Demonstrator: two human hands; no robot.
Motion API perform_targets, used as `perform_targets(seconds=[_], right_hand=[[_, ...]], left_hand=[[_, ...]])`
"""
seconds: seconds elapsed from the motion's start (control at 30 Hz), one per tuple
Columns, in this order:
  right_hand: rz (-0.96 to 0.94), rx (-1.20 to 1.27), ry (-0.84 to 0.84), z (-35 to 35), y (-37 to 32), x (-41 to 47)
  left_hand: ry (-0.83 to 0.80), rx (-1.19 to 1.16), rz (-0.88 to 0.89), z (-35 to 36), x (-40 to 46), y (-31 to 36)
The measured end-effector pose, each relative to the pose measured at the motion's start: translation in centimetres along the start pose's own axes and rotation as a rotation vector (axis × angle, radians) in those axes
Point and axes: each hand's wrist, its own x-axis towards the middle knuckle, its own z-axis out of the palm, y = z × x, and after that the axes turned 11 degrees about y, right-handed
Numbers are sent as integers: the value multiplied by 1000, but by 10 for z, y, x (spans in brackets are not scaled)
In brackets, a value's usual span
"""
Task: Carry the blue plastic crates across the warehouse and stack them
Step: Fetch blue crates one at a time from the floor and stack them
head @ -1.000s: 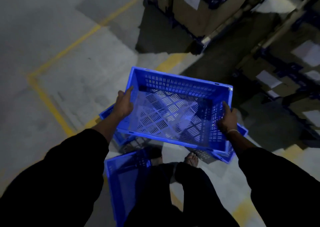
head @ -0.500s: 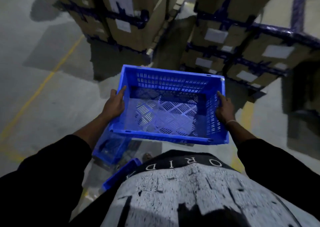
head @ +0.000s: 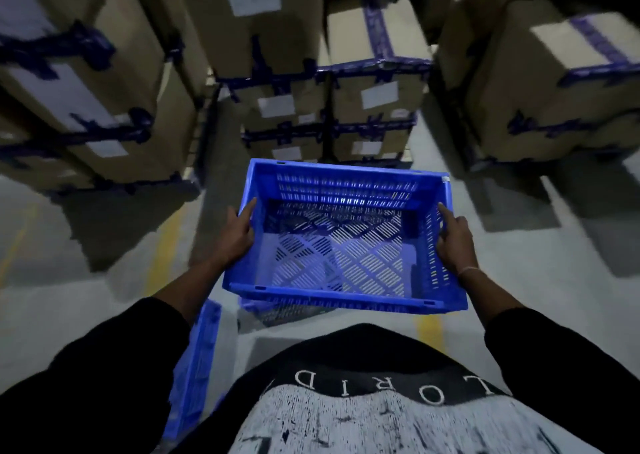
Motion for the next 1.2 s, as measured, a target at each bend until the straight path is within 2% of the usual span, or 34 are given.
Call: perform_targets(seconds=[0.23,0.57,0.83,0.97,1.2], right_hand=[[202,16,174,-80,104,-1],[468,-68,389,-164,210,6],[685,-98,509,-213,271,47],[772,-120,568,-234,296,65],[890,-125,672,-273,358,87]], left_hand=[[-105,-49,195,74,62,123],[-320,-82,461,185,155,288],[-443,-89,664,277,237,435],[-480,-79,829,312,270,506],[-544,-103,969,388,302,633]])
